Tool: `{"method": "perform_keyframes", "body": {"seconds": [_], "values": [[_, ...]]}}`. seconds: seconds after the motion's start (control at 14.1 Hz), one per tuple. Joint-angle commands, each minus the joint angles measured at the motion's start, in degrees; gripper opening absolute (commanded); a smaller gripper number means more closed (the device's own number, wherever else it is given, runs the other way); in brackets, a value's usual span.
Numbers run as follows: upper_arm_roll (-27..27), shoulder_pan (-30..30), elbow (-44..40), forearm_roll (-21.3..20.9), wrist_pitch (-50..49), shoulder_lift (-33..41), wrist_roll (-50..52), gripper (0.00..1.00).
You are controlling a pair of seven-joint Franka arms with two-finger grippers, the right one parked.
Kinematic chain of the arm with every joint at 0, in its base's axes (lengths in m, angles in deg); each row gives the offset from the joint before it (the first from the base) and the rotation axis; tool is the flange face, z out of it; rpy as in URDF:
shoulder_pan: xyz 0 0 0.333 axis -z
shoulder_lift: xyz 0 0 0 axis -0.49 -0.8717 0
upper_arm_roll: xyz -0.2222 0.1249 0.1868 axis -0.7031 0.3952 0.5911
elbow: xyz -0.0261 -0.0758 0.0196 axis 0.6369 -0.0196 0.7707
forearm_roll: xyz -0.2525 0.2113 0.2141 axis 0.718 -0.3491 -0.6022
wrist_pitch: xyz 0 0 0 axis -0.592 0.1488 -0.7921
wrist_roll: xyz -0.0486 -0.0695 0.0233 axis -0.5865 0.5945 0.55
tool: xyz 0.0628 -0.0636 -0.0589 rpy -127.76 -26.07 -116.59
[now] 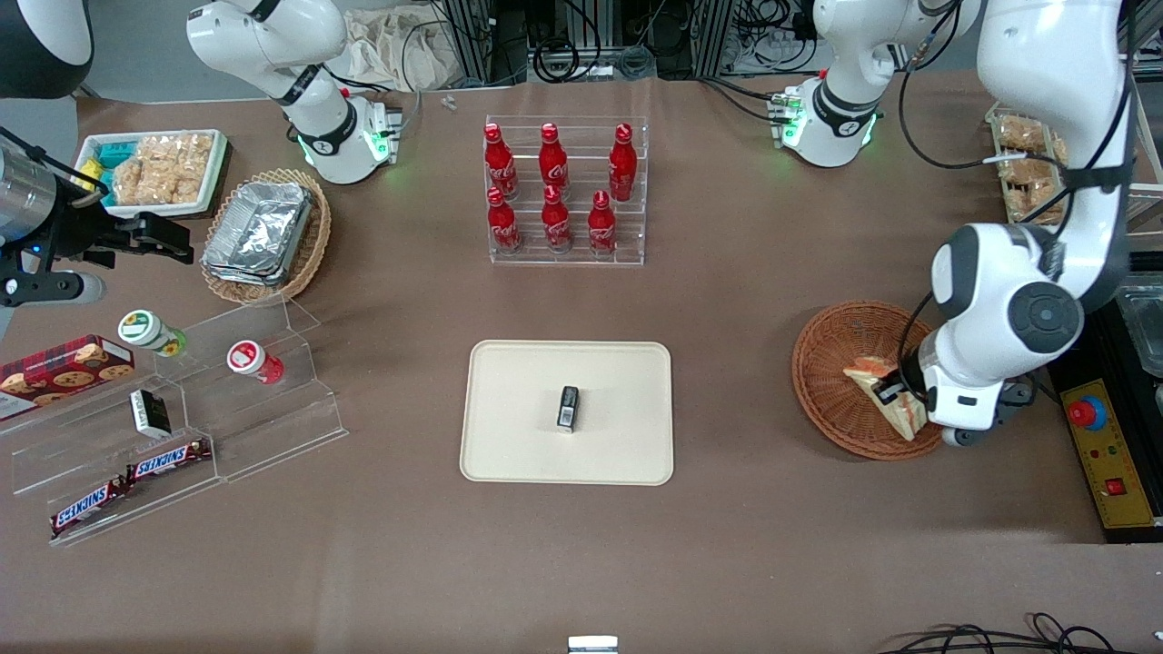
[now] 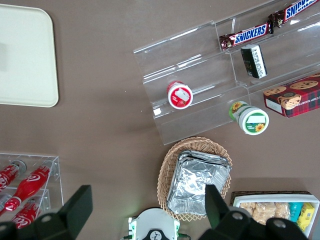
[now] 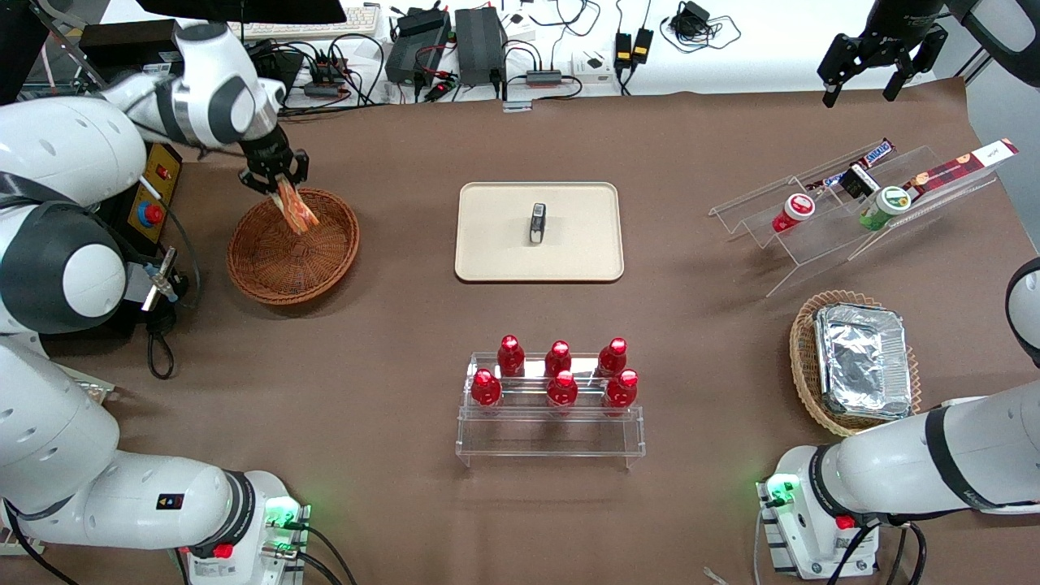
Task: Place sandwich from basket to tray
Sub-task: 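Close the left gripper on the sandwich's upright edge, then lift the sandwich out of the basket with the left gripper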
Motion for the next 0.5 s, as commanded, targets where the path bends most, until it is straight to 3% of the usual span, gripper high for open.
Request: {"method": "perform_keyframes", "body": {"seconds": [0.0,0.21,0.43], "values": [[-0.14,0.96,-10.30,-0.42,-10.71,-0.20,-5.26,0.00],[-1.10,1.74,-17.69,-1.20,-18.01,-0.29,-10.98,0.00],[-2.16,6.21,-21.57,-5.15,-21.97,-0.64,-14.07,0.00]]}}
